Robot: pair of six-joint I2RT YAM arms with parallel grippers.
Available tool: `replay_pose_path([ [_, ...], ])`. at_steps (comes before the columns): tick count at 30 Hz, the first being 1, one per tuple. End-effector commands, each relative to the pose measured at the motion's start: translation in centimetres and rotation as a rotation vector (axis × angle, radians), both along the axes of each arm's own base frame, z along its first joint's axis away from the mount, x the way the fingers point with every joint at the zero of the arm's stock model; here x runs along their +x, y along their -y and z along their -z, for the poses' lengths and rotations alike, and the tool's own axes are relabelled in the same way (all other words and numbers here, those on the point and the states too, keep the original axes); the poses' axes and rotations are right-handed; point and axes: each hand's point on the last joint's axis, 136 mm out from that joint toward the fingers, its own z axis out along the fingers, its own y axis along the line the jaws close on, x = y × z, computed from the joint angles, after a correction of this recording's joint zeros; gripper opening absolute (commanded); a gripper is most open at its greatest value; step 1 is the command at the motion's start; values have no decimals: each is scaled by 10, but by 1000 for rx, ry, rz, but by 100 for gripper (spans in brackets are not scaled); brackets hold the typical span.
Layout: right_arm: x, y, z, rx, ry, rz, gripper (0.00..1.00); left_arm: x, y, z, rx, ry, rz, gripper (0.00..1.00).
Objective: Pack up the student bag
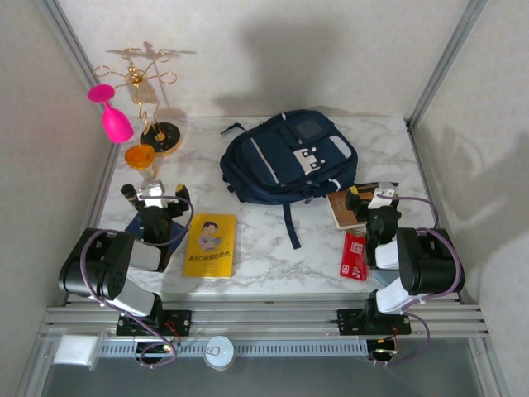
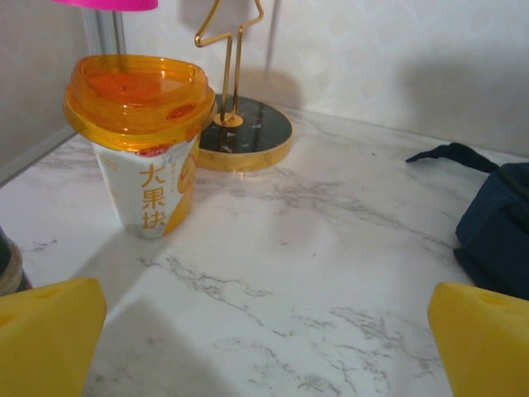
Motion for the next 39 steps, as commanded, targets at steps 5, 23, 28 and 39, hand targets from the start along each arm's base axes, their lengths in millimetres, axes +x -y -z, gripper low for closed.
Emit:
replay_pose_path([
  [5,8,3,-32,38,-6,28,99,4,18,-34,-2,-1,108,99],
  [23,-9,-21,-38,674,-317,87,99,-31,14,-142,-635,135,44,99],
  [28,-19,-61,-32,686,-389,-57,99,-11,63,-135,-750,-29,258,99],
  [39,-51,-164,-21,666,-576,-351,99,43,157,-67,-647,-434,300,99],
])
